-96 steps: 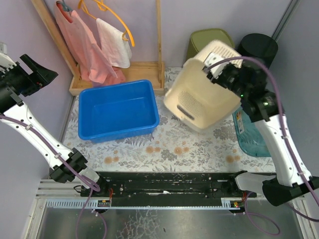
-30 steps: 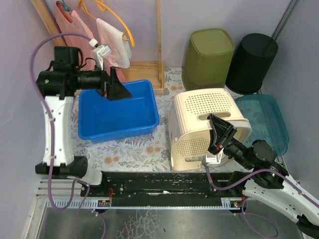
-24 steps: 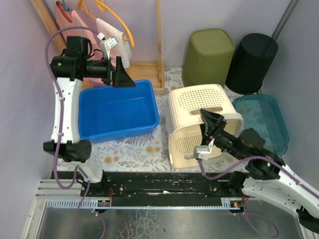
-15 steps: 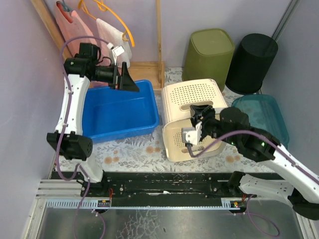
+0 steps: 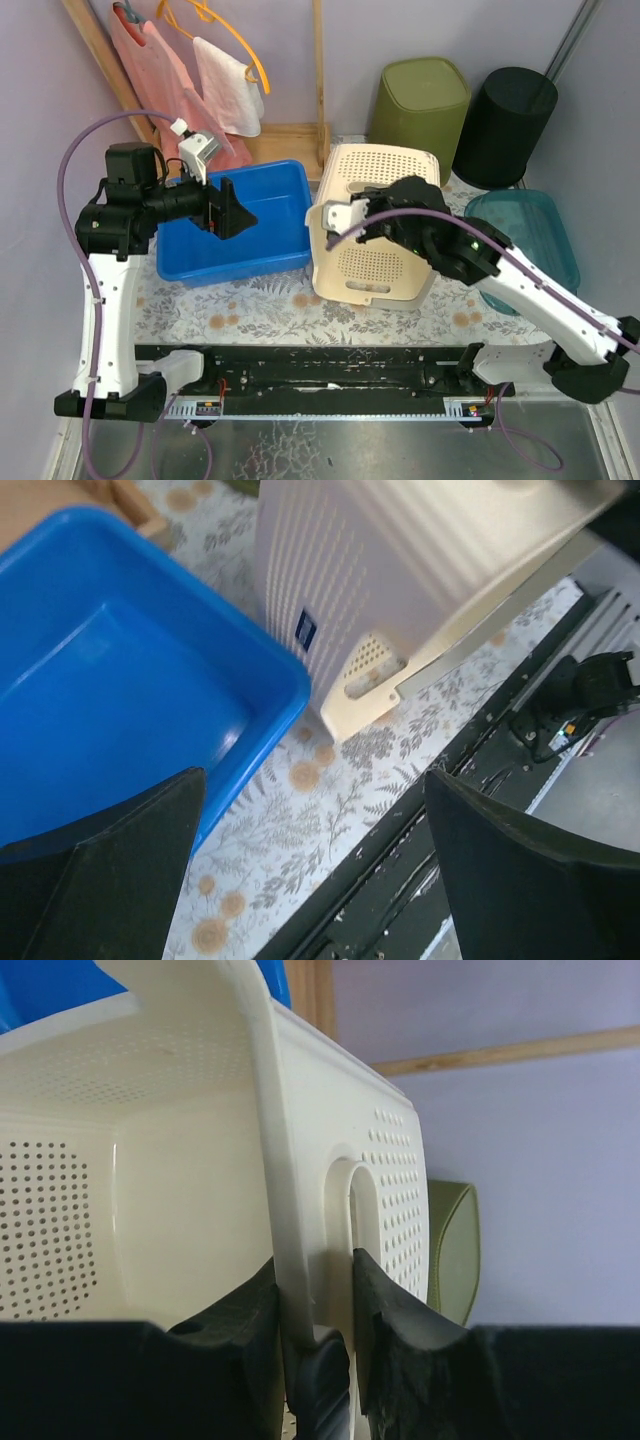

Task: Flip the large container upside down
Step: Adjust the container at the center of the board.

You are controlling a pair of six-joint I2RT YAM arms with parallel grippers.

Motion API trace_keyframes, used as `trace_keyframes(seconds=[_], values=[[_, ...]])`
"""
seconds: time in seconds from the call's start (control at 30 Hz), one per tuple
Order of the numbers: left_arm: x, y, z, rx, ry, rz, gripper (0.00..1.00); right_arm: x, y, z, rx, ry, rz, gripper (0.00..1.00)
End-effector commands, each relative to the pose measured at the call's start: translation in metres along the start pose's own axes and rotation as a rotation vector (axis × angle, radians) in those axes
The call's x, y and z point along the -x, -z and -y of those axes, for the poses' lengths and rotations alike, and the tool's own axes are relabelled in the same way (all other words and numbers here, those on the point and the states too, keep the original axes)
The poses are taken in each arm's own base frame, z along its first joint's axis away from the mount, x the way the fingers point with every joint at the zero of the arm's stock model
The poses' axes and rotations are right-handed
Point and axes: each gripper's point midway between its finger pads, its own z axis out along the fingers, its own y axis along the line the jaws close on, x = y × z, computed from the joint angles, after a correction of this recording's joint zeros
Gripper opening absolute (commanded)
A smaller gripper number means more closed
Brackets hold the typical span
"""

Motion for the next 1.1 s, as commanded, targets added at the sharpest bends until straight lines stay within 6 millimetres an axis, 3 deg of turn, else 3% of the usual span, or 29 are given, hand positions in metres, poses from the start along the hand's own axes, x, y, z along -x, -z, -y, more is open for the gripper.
trace_keyframes(seconds=[0.0,0.1,0.23,0.3,0.53,0.7,0.9,1.07], values=[[-0.008,0.001,-0.021,0.123,-0.051,0.003,0.89,-0.033,-0.019,-0.061,0.279,-0.217,-0.256,0.0],[-0.004,0.006,-0.022,0.149,-0.063,0.008,0.89,-0.017,-0.015,-0.03,0.281,-0.352,-0.234,0.0],[0.004,0.012,-0.025,0.184,-0.085,0.017,0.89,-0.031,-0.01,0.001,0.353,-0.602,-0.309,0.0],[0.008,0.014,-0.024,0.193,-0.095,0.026,0.89,-0.038,-0.005,0.004,0.402,-0.728,-0.341,0.0],[0.008,0.013,-0.021,0.172,-0.087,0.017,0.88,-0.032,0.01,-0.041,0.602,-0.98,-0.336,0.0],[-0.009,0.007,-0.004,0.052,-0.028,-0.042,0.81,-0.03,0.017,-0.044,0.643,-1.146,-0.324,0.0],[-0.009,0.021,-0.012,0.184,-0.011,-0.015,0.85,-0.086,0.005,-0.042,0.61,-1.346,-0.43,0.0],[-0.012,0.03,-0.021,0.273,-0.005,-0.005,0.84,-0.135,-0.013,-0.045,0.406,-1.388,-0.502,0.0]])
